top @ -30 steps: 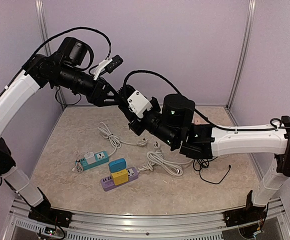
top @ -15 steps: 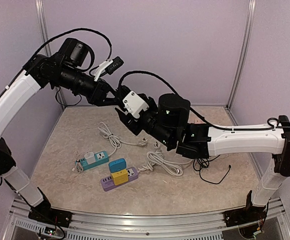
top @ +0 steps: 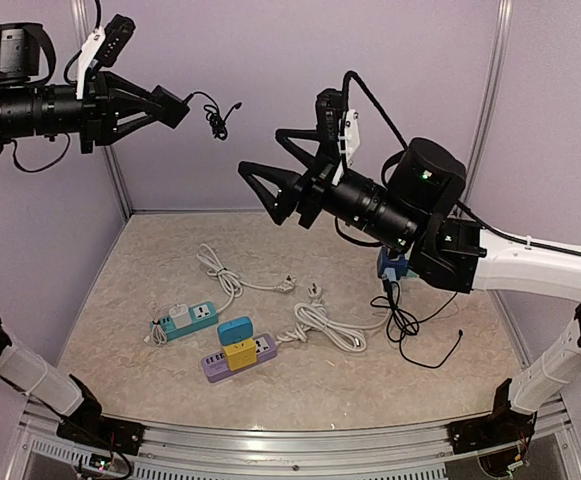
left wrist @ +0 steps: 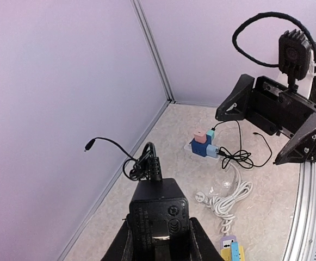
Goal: Insert the plug
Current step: Pick up the plug from the center of the board.
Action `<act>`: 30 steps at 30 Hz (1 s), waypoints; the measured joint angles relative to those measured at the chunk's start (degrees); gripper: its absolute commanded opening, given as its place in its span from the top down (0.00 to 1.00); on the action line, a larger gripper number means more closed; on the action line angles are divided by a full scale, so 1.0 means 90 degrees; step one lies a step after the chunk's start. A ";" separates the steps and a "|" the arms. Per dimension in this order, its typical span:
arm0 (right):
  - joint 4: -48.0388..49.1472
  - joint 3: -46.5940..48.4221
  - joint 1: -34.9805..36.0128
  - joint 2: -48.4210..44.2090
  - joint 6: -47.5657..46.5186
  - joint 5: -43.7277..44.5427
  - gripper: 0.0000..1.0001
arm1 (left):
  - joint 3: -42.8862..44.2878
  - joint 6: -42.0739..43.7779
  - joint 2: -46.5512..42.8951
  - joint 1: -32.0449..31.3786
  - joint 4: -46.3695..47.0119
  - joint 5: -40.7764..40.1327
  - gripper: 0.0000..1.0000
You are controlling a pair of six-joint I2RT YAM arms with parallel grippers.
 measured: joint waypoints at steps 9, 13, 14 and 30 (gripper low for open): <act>0.1826 0.0848 0.0068 0.1389 0.1933 -0.2562 0.28 | -0.1086 0.0107 -0.0894 -0.0340 0.0862 0.0401 1.00; 0.2351 0.1394 0.0087 0.2013 0.2572 -0.3106 0.31 | -0.1209 -0.0090 -0.0891 -0.0435 0.1163 0.0675 1.00; 0.2419 0.1489 0.0087 0.2091 0.2676 -0.3160 0.31 | -0.1292 -0.0143 -0.0908 -0.0481 0.1226 0.0726 1.00; 0.3784 0.2004 -0.0226 0.2562 0.4308 -0.3160 0.41 | -0.1702 -0.0692 -0.0882 -0.0673 0.1753 0.0685 1.00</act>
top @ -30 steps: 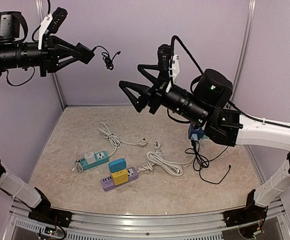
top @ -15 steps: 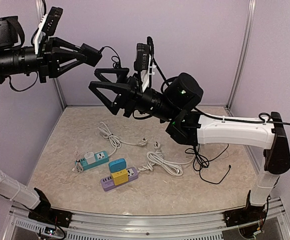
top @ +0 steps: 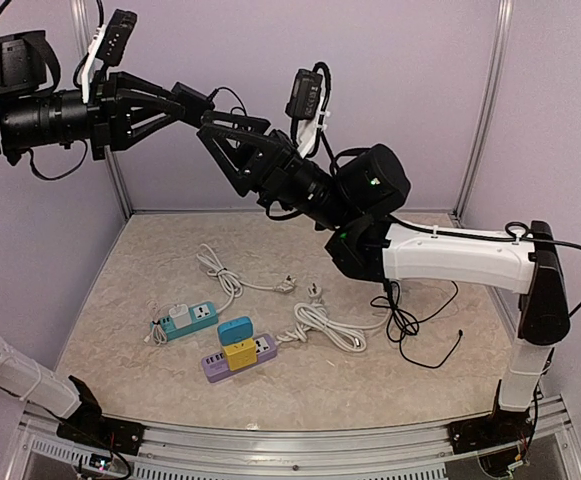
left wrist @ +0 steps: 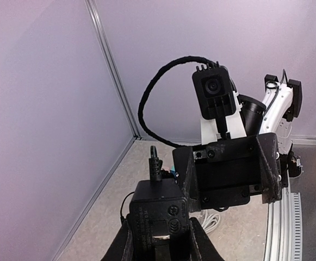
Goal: Insert the plug
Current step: Pick up the plug from the center of the board.
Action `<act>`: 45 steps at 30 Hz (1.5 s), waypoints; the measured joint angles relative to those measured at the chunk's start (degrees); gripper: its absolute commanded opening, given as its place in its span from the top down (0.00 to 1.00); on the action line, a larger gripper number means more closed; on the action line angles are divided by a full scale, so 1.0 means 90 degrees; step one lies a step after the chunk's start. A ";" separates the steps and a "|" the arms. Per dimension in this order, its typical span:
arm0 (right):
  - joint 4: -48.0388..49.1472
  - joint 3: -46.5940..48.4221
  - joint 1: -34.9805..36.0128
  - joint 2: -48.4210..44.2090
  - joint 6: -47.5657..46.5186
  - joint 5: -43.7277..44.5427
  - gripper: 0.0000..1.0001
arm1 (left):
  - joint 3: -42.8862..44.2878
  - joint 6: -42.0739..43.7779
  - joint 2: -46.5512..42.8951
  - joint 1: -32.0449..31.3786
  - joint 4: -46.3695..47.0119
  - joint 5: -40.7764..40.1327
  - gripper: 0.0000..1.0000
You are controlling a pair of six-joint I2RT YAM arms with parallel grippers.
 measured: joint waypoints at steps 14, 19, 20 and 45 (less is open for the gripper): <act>-0.0500 -0.0233 -0.0359 0.0002 0.0041 0.0605 0.35 | 0.0138 0.0092 0.0085 -0.0146 -0.0102 0.0058 1.00; -0.0464 -0.0146 -0.0369 0.0027 0.0024 0.0357 0.36 | 0.0007 0.0046 0.0049 -0.0146 -0.0080 0.0219 1.00; -0.0459 -0.0087 -0.0376 0.0056 0.0027 0.0267 0.36 | -0.0010 0.0027 0.0029 -0.0143 -0.0056 0.0236 1.00; 0.0231 0.0131 -0.0238 0.0333 -0.0240 -0.0546 0.75 | -0.0311 -0.0104 0.0126 -0.0155 -0.0041 0.0585 1.00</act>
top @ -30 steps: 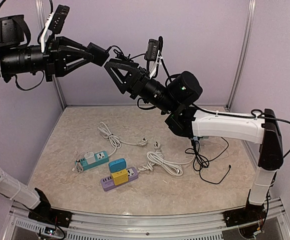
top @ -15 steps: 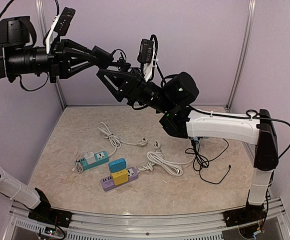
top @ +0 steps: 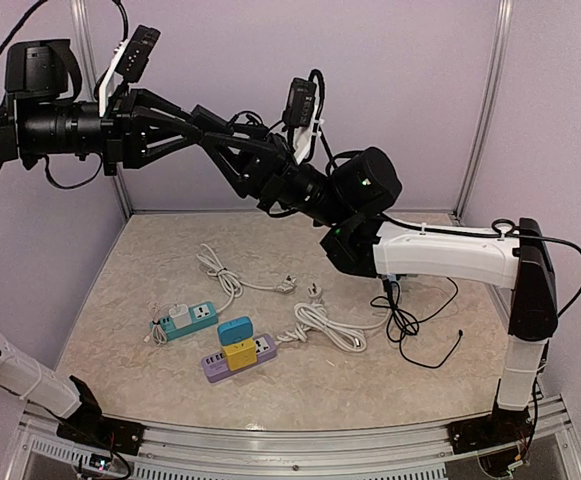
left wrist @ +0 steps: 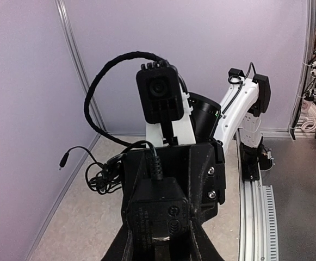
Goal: Insert the plug
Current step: Pick up the plug from the center of the board.
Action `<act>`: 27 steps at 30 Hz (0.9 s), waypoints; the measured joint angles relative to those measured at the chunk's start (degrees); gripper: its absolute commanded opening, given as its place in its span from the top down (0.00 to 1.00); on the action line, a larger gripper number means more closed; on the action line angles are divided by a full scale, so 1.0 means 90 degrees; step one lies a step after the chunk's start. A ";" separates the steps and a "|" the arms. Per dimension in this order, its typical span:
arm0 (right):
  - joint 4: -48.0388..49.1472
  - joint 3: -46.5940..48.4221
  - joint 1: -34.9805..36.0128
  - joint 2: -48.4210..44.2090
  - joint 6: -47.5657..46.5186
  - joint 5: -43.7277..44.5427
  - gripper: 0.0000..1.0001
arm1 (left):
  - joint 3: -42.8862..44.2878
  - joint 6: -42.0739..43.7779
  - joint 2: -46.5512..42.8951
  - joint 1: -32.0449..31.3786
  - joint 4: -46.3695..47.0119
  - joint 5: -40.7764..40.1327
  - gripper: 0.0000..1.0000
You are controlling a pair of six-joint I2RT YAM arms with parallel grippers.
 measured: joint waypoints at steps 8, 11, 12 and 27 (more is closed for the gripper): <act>0.0279 -0.0219 -0.0027 -0.0002 -0.0068 -0.0044 1.00 | -0.0136 -0.0180 -0.0051 -0.0007 -0.0061 0.0109 0.89; 0.0260 -0.0559 -0.0046 -0.0155 -0.0102 0.0070 1.00 | -0.0279 -0.0124 -0.0066 -0.0012 -0.0095 0.0053 0.18; 0.0185 -0.0716 -0.0066 -0.0250 -0.0109 0.0158 1.00 | -0.0408 0.0012 -0.0083 -0.0019 -0.0080 -0.0078 0.13; -0.4189 -0.3580 -0.0391 -0.3565 -0.1474 0.3575 1.00 | -0.5702 0.2052 -0.0954 0.0000 -0.0330 -0.1773 0.47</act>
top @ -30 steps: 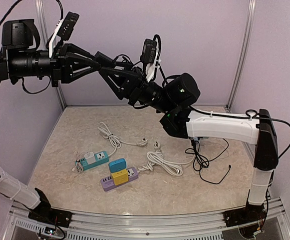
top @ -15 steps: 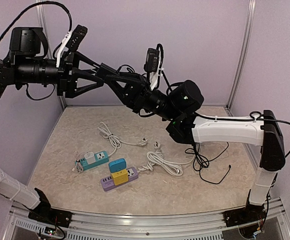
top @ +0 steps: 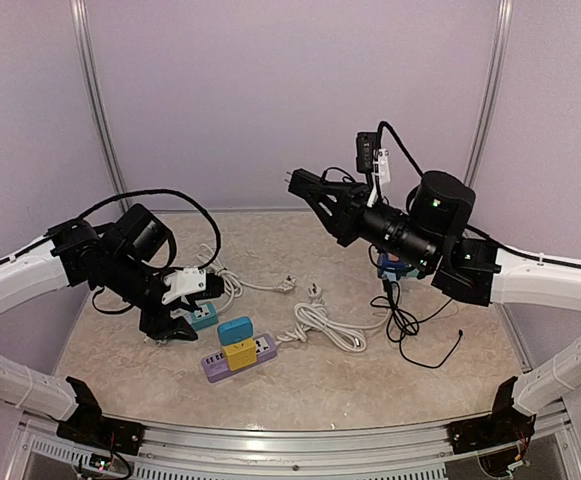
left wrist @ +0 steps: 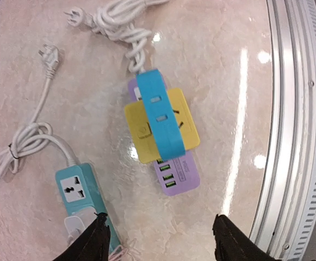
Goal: Insert the plug
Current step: Pick up the plug from the center of the board, then move the socket to the center of the board.
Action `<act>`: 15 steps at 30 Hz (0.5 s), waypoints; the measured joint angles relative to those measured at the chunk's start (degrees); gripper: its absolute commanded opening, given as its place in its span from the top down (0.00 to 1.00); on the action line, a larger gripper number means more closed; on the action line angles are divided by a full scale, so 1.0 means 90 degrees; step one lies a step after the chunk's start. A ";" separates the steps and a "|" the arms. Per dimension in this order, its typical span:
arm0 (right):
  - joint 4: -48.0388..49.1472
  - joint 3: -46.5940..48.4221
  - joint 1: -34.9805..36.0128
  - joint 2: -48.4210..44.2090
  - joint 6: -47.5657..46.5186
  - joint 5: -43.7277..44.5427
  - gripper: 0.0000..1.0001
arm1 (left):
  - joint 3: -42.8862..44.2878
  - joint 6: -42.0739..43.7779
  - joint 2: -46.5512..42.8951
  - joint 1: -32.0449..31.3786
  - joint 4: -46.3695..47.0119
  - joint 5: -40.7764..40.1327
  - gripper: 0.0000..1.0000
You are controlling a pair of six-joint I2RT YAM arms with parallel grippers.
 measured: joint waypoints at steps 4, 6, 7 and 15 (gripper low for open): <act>-0.0449 -0.0449 -0.0068 -0.0418 -0.0141 0.0413 1.00 | -0.1090 0.0687 0.0036 0.0044 0.0039 -0.0255 0.67; -0.0675 -0.0585 -0.0109 -0.0505 -0.0194 0.0542 1.00 | -0.1418 0.1098 0.0153 0.0092 0.0063 -0.0420 0.69; -0.0719 -0.0629 -0.0129 -0.0520 -0.0223 0.0571 1.00 | -0.1523 0.1251 0.0238 0.0117 0.0078 -0.0493 0.69; -0.0891 -0.1202 -0.0291 -0.0899 -0.0338 0.0794 1.00 | -0.2001 0.1812 0.0891 0.0107 0.0658 -0.0600 0.69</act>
